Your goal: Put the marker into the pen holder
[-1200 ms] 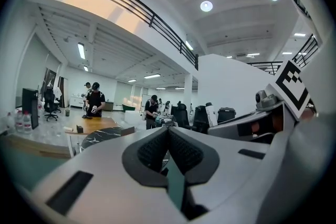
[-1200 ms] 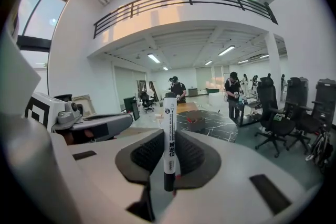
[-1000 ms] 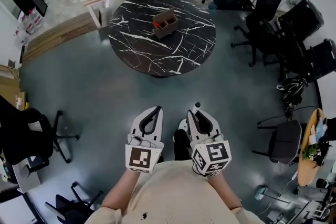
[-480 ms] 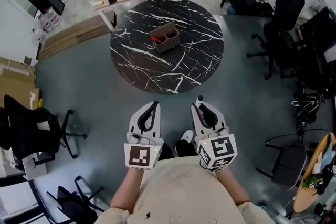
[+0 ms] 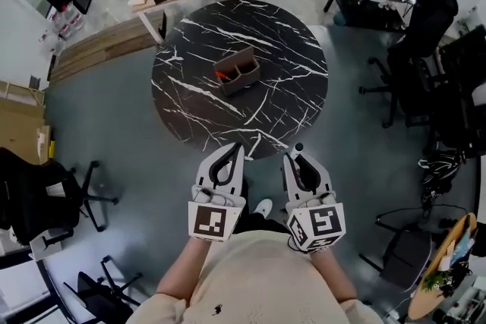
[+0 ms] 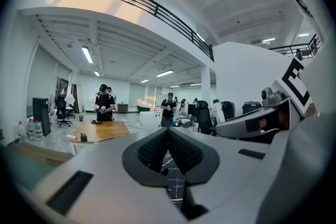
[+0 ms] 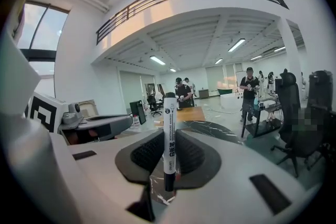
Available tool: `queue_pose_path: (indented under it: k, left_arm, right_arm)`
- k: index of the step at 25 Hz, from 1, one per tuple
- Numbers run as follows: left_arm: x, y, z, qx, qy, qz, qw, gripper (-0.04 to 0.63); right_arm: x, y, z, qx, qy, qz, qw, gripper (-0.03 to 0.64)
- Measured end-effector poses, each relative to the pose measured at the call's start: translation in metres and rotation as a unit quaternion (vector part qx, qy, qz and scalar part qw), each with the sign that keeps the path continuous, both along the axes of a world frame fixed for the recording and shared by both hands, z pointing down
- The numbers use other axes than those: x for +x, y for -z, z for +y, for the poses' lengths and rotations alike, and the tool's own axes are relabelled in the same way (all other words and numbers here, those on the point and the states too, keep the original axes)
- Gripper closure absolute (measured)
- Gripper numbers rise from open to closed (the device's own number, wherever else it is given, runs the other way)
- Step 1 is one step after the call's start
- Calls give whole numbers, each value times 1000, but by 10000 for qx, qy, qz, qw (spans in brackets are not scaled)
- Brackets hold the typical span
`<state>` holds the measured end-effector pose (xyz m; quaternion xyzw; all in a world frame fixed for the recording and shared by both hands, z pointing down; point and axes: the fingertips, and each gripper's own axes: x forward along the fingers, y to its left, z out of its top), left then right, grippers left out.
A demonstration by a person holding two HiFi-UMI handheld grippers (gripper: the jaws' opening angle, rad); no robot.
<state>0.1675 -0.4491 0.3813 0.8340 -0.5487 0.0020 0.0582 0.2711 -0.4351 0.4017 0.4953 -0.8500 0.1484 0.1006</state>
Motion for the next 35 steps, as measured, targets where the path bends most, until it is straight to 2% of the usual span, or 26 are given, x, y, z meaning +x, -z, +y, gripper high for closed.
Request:
queue_pose_path:
  k: [3, 6, 9, 13, 17, 23, 27, 32, 35]
  left_arm:
    - [-14, -11, -49, -78, 1, 104, 9999, 588]
    - [-36, -26, -105, -159, -107, 108, 9998, 588]
    - [-57, -29, -154, -126, -80, 322, 9994, 588]
    - [-83, -35, -194, -75, 0, 365, 9993, 588]
    - [-109, -47, -226, -311, 231, 432, 9983, 586]
    - [-107, -59, -254, -330, 415, 313, 9981, 588]
    - [-97, -73, -260, -583, 885, 309, 9939, 586]
    - [-95, -95, -269, -966, 1805, 402, 9780, 588]
    - [-93, -110, -273, -1065, 2105, 546, 9702, 588]
  right_arm:
    - [-10, 2, -46, 213, -13, 15, 9998, 540]
    - [-30, 3, -99, 372, 21, 238, 9990, 540]
    - [-53, 0, -145, 377, 72, 343, 9987, 540]
    - [-81, -1, -193, 488, 206, 237, 9983, 540]
    - [-98, -5, -238, 635, 442, 191, 9968, 540]
    - [-111, -40, -293, 500, 901, 232, 9944, 540]
    - [-117, -74, -321, 364, 1315, 176, 9905, 540]
    - [-124, -112, -353, 440, 1893, 185, 9808, 540]
    - [-128, -135, -359, 519, 2075, 202, 9767, 540]
